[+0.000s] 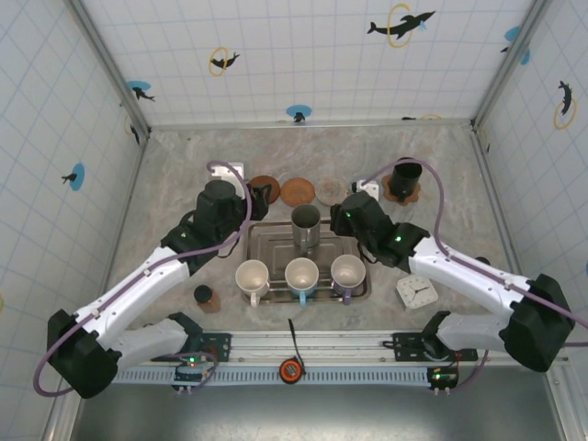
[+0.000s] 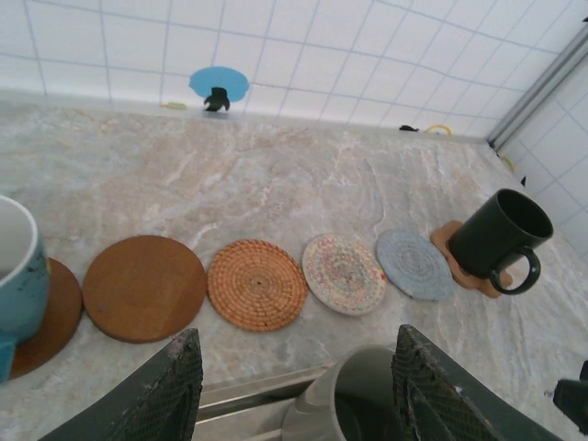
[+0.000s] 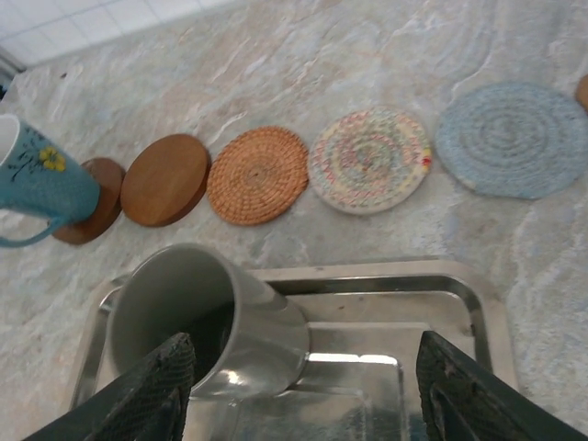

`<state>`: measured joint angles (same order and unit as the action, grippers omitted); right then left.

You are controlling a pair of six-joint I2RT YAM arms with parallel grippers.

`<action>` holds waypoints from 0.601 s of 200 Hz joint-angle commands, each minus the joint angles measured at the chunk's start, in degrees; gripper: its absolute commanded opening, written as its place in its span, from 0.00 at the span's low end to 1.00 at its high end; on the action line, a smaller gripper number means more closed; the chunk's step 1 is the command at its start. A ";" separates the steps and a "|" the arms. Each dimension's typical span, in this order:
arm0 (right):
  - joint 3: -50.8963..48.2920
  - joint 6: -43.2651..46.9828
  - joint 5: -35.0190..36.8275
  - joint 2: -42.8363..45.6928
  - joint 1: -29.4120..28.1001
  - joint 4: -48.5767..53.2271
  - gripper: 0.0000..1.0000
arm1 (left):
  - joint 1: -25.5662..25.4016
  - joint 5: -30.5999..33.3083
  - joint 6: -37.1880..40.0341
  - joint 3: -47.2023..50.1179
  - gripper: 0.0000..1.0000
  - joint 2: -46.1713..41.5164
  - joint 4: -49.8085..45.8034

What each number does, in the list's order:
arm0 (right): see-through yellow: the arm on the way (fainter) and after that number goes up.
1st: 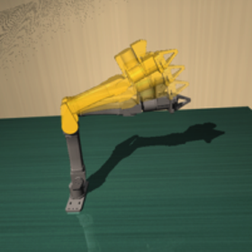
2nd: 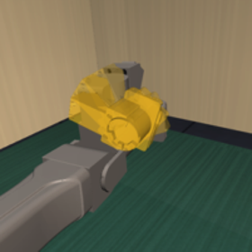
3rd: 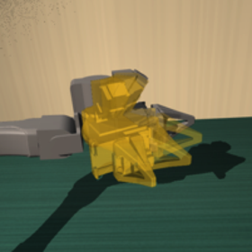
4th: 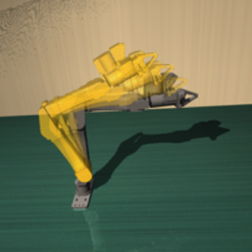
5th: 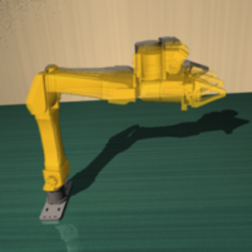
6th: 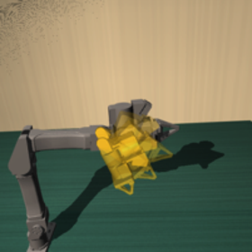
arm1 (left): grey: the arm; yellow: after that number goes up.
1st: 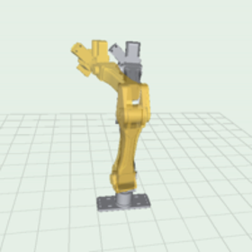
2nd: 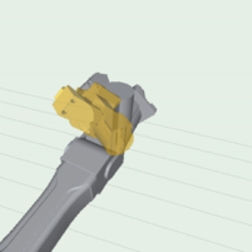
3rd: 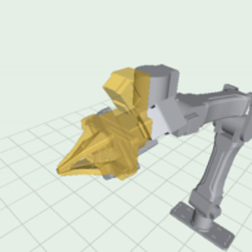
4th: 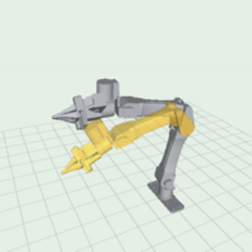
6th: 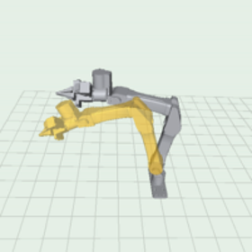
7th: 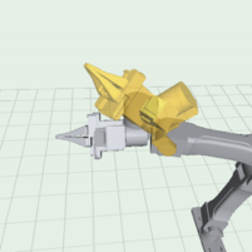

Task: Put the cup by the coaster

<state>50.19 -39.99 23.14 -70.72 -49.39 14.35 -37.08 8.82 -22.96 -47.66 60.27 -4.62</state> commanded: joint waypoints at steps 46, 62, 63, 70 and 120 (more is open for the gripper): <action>6.67 0.52 -2.11 -5.51 -6.49 2.67 0.66 | -0.19 3.79 1.03 2.70 0.56 -6.45 -0.26; 7.75 0.62 -2.28 -6.80 -7.87 2.94 0.66 | -0.20 3.66 0.74 2.92 0.56 -6.78 -0.04; 7.78 0.61 -2.34 -6.89 -7.94 2.95 0.66 | -0.24 3.62 0.69 2.92 0.56 -6.85 0.01; 7.94 0.55 -2.69 -7.42 -8.35 2.89 0.66 | -0.19 3.57 0.53 2.94 0.56 -6.92 0.21; 8.42 -0.35 -3.96 -11.45 -10.00 2.13 0.66 | -0.19 3.13 0.33 3.19 0.57 -7.85 -0.10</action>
<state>56.16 -39.68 19.66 -79.94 -58.78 16.60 -37.08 11.44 -22.52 -44.99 53.78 -4.62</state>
